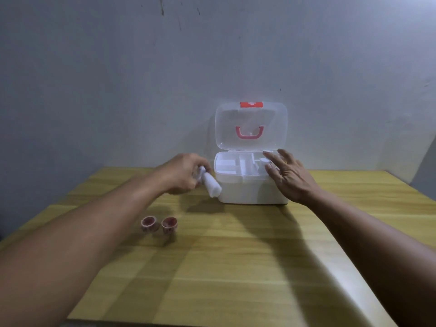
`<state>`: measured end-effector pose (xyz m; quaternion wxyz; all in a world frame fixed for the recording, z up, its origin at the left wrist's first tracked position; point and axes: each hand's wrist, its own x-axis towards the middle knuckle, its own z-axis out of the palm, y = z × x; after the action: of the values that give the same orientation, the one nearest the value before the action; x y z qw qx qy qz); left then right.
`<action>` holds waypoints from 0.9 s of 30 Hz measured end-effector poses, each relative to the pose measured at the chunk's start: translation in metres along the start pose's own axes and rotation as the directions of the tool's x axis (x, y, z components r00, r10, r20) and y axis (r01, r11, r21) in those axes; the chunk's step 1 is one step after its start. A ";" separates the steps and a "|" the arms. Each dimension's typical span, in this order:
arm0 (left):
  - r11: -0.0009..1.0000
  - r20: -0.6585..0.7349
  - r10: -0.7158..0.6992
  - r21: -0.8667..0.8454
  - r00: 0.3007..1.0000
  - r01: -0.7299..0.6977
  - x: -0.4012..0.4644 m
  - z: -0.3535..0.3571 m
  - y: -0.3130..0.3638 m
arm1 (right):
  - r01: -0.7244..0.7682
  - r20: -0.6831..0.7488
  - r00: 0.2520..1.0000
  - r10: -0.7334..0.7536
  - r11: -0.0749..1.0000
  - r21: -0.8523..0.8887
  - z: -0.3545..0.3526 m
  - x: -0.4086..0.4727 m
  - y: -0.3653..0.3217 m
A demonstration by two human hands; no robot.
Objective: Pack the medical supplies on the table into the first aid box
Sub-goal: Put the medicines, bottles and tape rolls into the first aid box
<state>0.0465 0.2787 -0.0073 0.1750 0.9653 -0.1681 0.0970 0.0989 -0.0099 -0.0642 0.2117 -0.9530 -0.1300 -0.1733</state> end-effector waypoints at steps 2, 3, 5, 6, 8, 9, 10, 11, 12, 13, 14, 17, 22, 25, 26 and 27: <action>0.999 -0.050 0.040 -0.016 0.998 -0.041 0.014 -0.011 0.009 | -0.001 0.000 1.000 0.001 1.000 0.010 0.000 0.000 0.000; 0.998 -0.069 0.057 -0.015 0.996 -0.058 0.022 -0.015 0.014 | -0.001 -0.001 1.000 0.001 1.000 0.014 0.000 0.000 0.000; 0.997 -0.092 0.076 0.008 0.993 -0.076 0.044 -0.016 0.022 | 0.002 -0.003 1.000 -0.002 1.000 0.013 0.000 0.000 0.000; 0.997 -0.093 0.074 0.019 0.993 -0.072 0.054 -0.015 0.025 | 0.003 -0.005 1.000 -0.003 1.000 0.012 0.000 0.000 0.000; 0.998 -0.078 0.059 0.027 0.995 -0.057 0.074 -0.009 0.030 | 0.004 -0.012 1.000 -0.004 1.000 0.009 0.001 0.000 0.000; 0.998 -0.068 0.055 0.029 0.996 -0.053 0.083 -0.005 0.031 | 0.007 -0.016 1.000 -0.007 1.000 0.006 0.001 0.000 0.000; 0.998 -0.058 0.052 0.030 0.997 -0.050 0.091 -0.001 0.033 | 0.010 -0.018 1.000 -0.010 1.000 0.001 0.002 0.000 0.000; 0.999 -0.052 0.047 0.030 0.998 -0.045 0.098 0.004 0.033 | 0.012 -0.019 1.000 -0.012 1.000 -0.004 0.002 0.000 0.000; 0.999 -0.046 0.041 0.030 0.998 -0.040 0.103 0.008 0.033 | 0.013 -0.021 1.000 -0.013 1.000 -0.008 0.002 0.000 0.000; 0.999 -0.039 0.038 0.030 0.999 -0.037 0.108 0.013 0.032 | 0.013 -0.024 1.000 -0.013 1.000 -0.009 0.002 0.000 0.000; 0.999 -0.033 0.037 0.027 0.999 -0.036 0.112 0.018 0.031 | 0.015 -0.030 0.999 -0.016 1.000 -0.010 0.002 0.000 0.000; 0.999 -0.012 0.038 -0.006 0.999 -0.038 0.120 0.033 0.029 | 0.027 -0.044 0.999 -0.028 1.000 -0.007 0.003 -0.001 0.001; 0.991 0.044 0.032 -0.133 0.999 -0.026 0.125 0.048 0.028 | 0.035 -0.070 0.997 -0.036 0.999 -0.014 0.004 -0.001 0.000; 0.985 0.067 -0.009 -0.171 0.998 0.020 0.123 0.051 0.027 | 0.041 -0.073 0.996 -0.043 0.999 -0.021 0.004 -0.001 0.000; 0.985 0.062 -0.028 -0.171 0.998 0.038 0.120 0.050 0.026 | 0.040 -0.071 0.997 -0.042 0.999 -0.020 0.004 -0.001 0.001; 0.985 0.046 -0.041 -0.166 0.998 0.048 0.118 0.048 0.026 | 0.039 -0.071 0.997 -0.040 0.999 -0.019 0.004 -0.001 0.001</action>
<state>0.1524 0.2036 -0.0148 0.2536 0.9526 -0.1576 0.0582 0.0991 -0.0089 -0.0687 0.2042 -0.9453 -0.1398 -0.2126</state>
